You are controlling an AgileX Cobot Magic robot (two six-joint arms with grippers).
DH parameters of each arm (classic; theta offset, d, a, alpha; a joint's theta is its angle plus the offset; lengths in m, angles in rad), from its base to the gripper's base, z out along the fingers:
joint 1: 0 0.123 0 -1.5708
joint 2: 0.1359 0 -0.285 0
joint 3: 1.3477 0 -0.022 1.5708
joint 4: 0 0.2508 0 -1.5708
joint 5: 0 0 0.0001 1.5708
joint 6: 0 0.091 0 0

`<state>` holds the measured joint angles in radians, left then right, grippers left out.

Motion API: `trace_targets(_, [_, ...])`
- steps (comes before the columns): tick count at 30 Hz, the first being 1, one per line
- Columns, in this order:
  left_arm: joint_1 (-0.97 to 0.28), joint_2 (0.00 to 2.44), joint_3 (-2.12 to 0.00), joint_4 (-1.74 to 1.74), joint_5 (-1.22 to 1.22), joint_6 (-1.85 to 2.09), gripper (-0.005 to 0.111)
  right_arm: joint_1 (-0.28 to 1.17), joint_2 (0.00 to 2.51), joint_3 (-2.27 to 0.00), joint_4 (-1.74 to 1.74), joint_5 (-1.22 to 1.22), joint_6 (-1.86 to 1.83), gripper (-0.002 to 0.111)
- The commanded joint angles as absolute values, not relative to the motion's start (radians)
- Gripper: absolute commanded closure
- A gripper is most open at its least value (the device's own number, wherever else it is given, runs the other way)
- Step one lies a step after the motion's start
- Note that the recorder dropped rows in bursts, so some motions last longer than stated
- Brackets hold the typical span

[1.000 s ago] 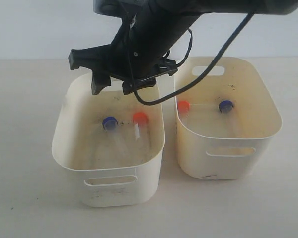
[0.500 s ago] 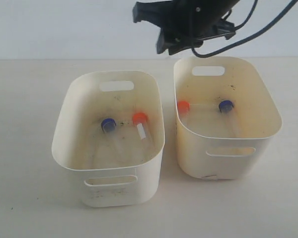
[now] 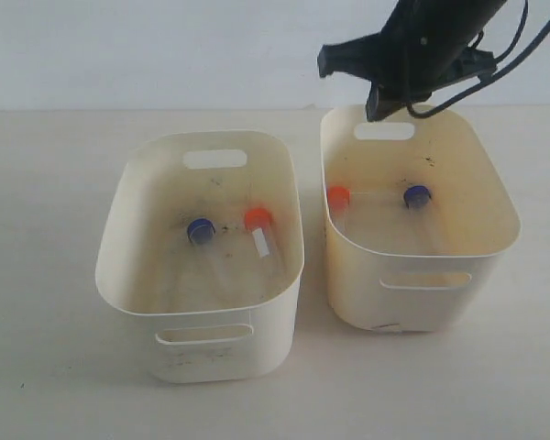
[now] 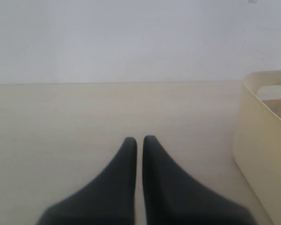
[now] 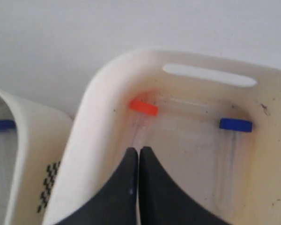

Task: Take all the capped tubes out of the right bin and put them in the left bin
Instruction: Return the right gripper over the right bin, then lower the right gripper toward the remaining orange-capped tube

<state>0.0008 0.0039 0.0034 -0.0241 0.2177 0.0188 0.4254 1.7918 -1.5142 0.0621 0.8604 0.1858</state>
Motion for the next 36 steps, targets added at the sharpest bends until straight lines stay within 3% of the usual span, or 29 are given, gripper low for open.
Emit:
trace_targets(1, [0.001, 0.000, 0.000, -0.026, 0.210, 0.017, 0.103, 0.418, 1.861, -1.517, 0.039, 0.911, 0.154, 0.108])
trace_targets(5, [0.001, 0.000, 0.000, -0.026, 0.210, 0.017, 0.103, 0.418, 1.909, -1.517, 0.043, 0.888, 0.164, 0.101])
trace_targets(9, [0.001, 0.000, 0.000, -0.026, 0.210, 0.017, 0.103, 0.418, 1.947, -1.517, 0.046, 0.876, 0.186, 0.073])
trace_targets(12, [0.001, 0.000, 0.000, -0.026, 0.210, 0.017, 0.103, 0.416, 1.976, -1.517, 0.084, 0.879, 0.198, 0.061])
trace_targets(14, [0.001, 0.000, 0.000, -0.026, 0.210, 0.017, 0.103, 0.416, 1.996, -1.517, 0.091, 0.879, 0.210, 0.063])
trace_targets(24, [0.001, 0.000, 0.000, -0.026, 0.208, 0.017, 0.103, 0.399, 2.038, -1.517, 0.167, 0.887, 0.173, 0.102])
trace_targets(36, [0.001, 0.000, 0.000, -0.026, 0.208, 0.017, 0.103, 0.368, 1.982, -1.517, 0.220, 0.916, 0.139, 0.103])
